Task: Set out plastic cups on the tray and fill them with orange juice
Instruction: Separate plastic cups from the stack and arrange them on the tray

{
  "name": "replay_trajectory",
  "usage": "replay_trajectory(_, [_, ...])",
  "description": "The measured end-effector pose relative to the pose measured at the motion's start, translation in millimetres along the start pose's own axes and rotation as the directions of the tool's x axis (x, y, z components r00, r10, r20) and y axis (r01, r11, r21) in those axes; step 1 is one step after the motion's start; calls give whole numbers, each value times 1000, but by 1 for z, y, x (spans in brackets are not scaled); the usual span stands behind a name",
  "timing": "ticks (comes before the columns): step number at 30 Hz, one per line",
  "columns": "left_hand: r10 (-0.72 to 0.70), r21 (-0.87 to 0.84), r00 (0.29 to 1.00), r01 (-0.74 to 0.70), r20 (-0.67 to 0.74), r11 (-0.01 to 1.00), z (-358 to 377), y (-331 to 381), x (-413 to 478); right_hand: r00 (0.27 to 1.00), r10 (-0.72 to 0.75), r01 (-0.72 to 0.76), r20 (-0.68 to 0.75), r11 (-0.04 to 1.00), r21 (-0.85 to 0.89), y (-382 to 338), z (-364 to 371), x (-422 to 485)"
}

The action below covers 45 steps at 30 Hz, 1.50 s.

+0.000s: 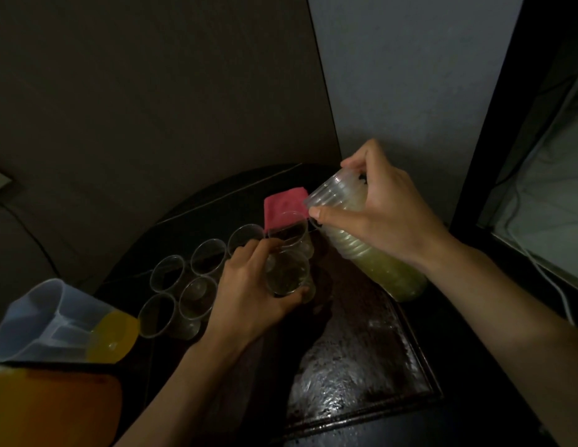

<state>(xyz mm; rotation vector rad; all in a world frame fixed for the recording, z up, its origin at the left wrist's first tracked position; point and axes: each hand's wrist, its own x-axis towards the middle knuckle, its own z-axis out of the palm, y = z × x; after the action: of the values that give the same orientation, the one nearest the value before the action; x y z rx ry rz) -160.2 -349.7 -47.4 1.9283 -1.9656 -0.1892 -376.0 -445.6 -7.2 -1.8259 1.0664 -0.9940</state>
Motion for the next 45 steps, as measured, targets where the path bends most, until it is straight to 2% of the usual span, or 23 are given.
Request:
replay_trajectory(4, [22, -43, 996, -25, -85, 999, -8, 9, -1, 999, 5, -5, 42, 1000, -5, -1, -2, 0])
replay_trajectory(7, [-81, -354, 984, 20, -156, 935, -21, 32, 6, 995, -1, 3, 100, 1000, -19, -1, -2, 0])
replay_trajectory(9, [-201, -546, 974, 113, -104, 830, -30, 51, 13, 987, -2, 6, 160, 1000, -20, -2, 0, 0])
replay_trajectory(11, [-259, -620, 965, 181, -36, 764, -34, 63, 20, 978, -1, 4, 210, 1000, -14, -3, 1, -1])
replay_trajectory(18, [-302, -692, 950, 272, 82, 669, -41, 66, 37, 976, -26, 31, 214, 999, -19, -1, -2, -2])
replay_trajectory(22, [-312, -635, 943, 311, 114, 708, -40, 64, 42, 969, -26, 38, 246, 998, -43, 1, -6, -1])
replay_trajectory(26, [-325, -633, 933, 347, 157, 692, -37, 66, 46, 966, -37, 53, 258, 997, -57, 2, -8, -1])
replay_trajectory(28, [-349, -654, 927, 351, 140, 670, -38, 65, 47, 960, -33, 60, 279, 994, -89, 3, -12, -1])
replay_trajectory(31, [-444, -751, 894, 332, 57, 571, -53, 58, 49, 965, 12, 35, 261, 984, -174, 9, -32, 4])
replay_trajectory(33, [-467, -708, 880, 276, -86, 650, -66, 53, 50, 982, 69, -38, 178, 984, -174, 16, -49, 6])
replay_trajectory(35, [-427, -652, 882, 206, -199, 730, -72, 52, 47, 990, 114, -104, 83, 987, -124, 23, -64, 6])
replay_trajectory(37, [-328, -567, 926, 172, -185, 805, -66, 55, 43, 990, 138, -137, 21, 989, -47, 24, -70, 4])
replay_trajectory(40, [-163, -346, 983, 123, -89, 930, -41, 61, 38, 991, 128, -128, -38, 992, 2, 22, -68, 3])
replay_trajectory(45, [37, -108, 997, -44, -67, 993, -1, 62, 37, 994, 108, -109, -29, 994, -7, 22, -61, 6])
